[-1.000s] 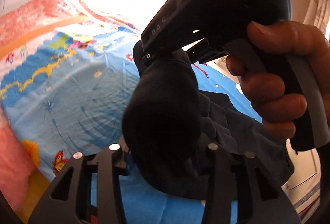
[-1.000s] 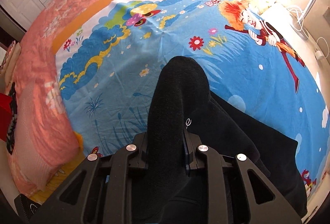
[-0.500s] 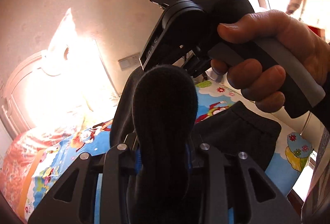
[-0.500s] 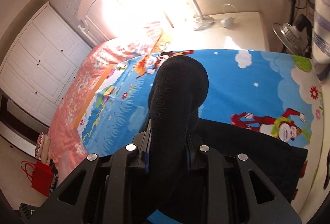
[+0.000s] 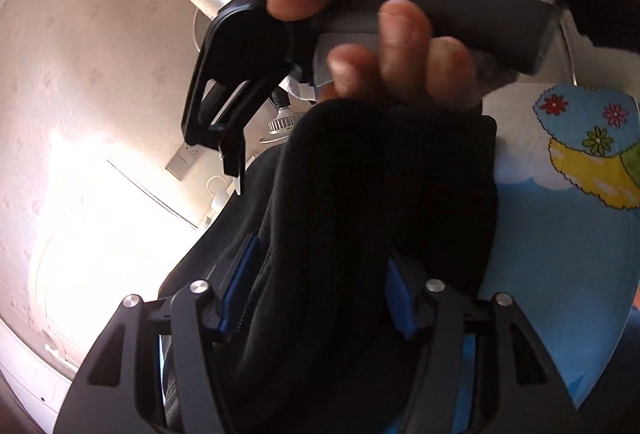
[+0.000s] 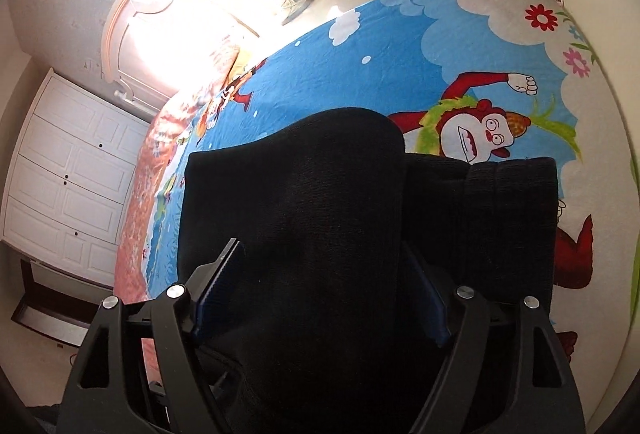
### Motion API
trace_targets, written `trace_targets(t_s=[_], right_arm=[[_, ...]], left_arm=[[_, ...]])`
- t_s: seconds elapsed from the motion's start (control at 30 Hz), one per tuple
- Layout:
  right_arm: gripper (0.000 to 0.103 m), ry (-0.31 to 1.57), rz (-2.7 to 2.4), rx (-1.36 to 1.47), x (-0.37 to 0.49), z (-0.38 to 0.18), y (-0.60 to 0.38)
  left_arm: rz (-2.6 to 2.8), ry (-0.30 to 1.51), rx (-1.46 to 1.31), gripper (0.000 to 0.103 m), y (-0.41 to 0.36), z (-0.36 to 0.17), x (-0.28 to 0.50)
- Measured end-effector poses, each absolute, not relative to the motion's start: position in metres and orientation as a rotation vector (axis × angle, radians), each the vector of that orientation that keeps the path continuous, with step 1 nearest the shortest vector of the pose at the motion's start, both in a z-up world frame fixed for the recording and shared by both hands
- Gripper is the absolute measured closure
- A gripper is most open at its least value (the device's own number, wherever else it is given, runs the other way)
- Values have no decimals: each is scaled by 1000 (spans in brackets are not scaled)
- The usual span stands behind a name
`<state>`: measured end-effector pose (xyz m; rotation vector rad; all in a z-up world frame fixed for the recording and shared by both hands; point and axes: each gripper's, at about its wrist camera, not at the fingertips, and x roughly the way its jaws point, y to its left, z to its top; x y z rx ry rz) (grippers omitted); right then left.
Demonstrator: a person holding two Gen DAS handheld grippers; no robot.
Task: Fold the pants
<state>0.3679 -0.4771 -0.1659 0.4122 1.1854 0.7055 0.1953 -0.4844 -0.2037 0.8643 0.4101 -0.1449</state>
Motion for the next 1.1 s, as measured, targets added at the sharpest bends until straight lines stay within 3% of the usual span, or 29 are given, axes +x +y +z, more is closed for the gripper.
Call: trace_targets(t_s=[0.03, 0.07, 0.1, 0.2, 0.4, 0.6, 0.77, 0.87, 0.93, 1.0, 1.1], right_arm=[[30, 1190, 694, 390, 369, -167, -474], [41, 1208, 682, 354, 370, -169, -471], [60, 1230, 644, 303, 370, -172, -469], [77, 1197, 649, 279, 360, -156, -477], [78, 1093, 539, 182, 347, -114, -497], [77, 1128, 433, 202, 346, -141, -534], [66, 1137, 310, 71, 346, -160, -529], [33, 1102, 182, -41, 340, -141, -526], [29, 1048, 144, -95, 333, -123, -524], [21, 993, 144, -101, 325, -106, -521], [19, 967, 175, -155, 325, -99, -503]], left_arm=[[-136, 402, 895, 62, -488, -208, 195], [-131, 393, 918, 69, -490, -211, 195], [-129, 392, 931, 73, -490, -212, 196], [-116, 357, 936, 76, -489, -202, 193], [-133, 218, 1021, 76, -503, -189, 188], [-213, 230, 1069, 76, -527, -204, 191], [-218, 234, 1140, 70, -535, -222, 196], [-268, 225, 1097, 50, -528, -209, 186], [-324, 217, 1027, 42, -516, -192, 173], [-349, 237, 928, 42, -489, -169, 166], [-337, 271, 825, 42, -452, -146, 162]])
